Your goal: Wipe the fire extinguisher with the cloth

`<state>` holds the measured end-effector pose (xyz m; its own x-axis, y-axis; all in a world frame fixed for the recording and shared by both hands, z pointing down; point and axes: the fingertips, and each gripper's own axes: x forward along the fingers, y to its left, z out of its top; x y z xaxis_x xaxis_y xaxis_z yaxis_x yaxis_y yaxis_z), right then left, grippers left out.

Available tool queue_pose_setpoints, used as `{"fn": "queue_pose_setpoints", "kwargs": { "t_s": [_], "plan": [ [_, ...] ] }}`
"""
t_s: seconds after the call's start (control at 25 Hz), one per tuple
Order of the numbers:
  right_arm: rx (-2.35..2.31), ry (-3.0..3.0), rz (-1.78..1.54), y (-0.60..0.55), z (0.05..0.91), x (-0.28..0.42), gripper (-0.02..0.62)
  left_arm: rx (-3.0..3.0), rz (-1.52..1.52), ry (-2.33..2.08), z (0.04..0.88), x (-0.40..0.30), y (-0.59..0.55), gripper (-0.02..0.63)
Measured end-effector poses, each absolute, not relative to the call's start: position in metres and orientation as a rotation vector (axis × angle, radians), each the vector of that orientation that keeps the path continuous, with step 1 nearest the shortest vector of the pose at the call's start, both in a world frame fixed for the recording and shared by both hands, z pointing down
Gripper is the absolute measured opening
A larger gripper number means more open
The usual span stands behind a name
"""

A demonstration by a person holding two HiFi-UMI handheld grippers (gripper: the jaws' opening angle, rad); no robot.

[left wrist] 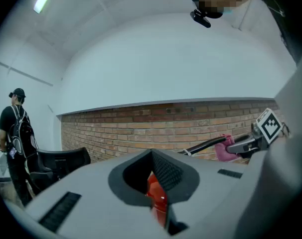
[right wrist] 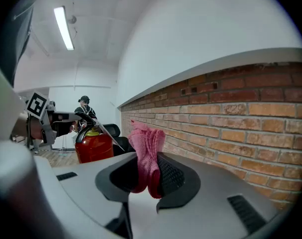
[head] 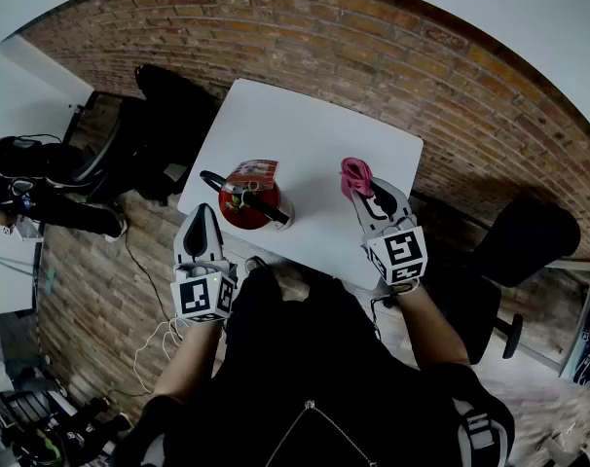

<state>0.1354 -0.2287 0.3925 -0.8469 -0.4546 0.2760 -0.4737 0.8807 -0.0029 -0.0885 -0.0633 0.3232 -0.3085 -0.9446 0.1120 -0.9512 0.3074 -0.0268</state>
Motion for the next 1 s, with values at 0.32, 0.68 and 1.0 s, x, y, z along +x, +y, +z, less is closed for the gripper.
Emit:
{"fn": "queue_pose_setpoints", "kwargs": {
  "t_s": [0.32,0.68,1.0],
  "plan": [
    [0.616,-2.742,0.245,-0.241,0.438,0.128,0.106,1.759,0.166,-2.481,0.335,-0.079,-0.057,0.031],
    [0.364,-2.533,0.565,-0.257,0.564,0.098,0.106,1.64,0.197,-2.475,0.364,-0.08,-0.034,0.031],
    [0.079,-2.197,0.823,-0.23,0.692,0.047,0.106,1.509,0.298,-2.476,0.389,-0.086,-0.009,0.031]
  ]
}}
